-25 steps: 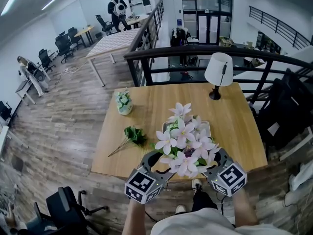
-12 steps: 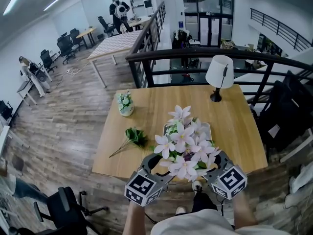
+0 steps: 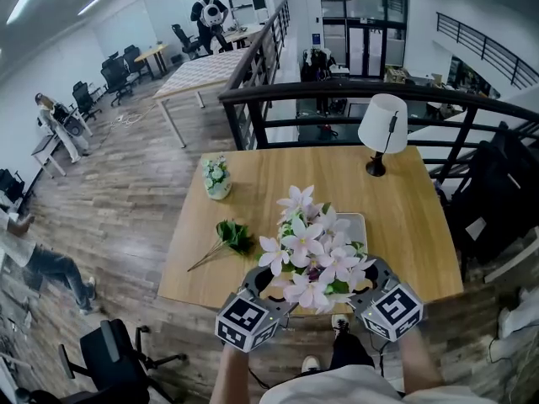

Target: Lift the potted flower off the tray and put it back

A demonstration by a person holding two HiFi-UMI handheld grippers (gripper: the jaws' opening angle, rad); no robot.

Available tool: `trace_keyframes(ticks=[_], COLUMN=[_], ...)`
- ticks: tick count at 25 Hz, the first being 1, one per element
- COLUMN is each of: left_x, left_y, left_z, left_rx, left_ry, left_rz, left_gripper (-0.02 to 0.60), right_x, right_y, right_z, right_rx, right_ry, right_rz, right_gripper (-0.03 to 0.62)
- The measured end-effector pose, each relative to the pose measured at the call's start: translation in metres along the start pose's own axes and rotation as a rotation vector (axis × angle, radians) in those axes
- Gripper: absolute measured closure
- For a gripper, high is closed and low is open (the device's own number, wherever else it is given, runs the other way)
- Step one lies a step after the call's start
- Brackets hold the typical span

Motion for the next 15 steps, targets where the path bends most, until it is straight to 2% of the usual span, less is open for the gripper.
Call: trace_keyframes(ticks=[15], left_x=[-0.013], left_y=[0.057], left_z=[-0.049], left_rx=[0.06], left_ry=[0.045], left_rz=[0.042], left_gripper=[0.261], right_x=[-0.028], right_y=[-0.052], right_z=[-0.063], right_rx=[0.051], right_ry=[0.046], right_rz=[-0.006], right_gripper=[0.358])
Point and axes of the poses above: the fingertips, and each gripper's own axes: z backward along the fingers, y to its left, x out of its top, the point moved 8 cm from there along z, backward along the fingers, and after that the axes turned 4 degrees about z, right-handed, at the moved point
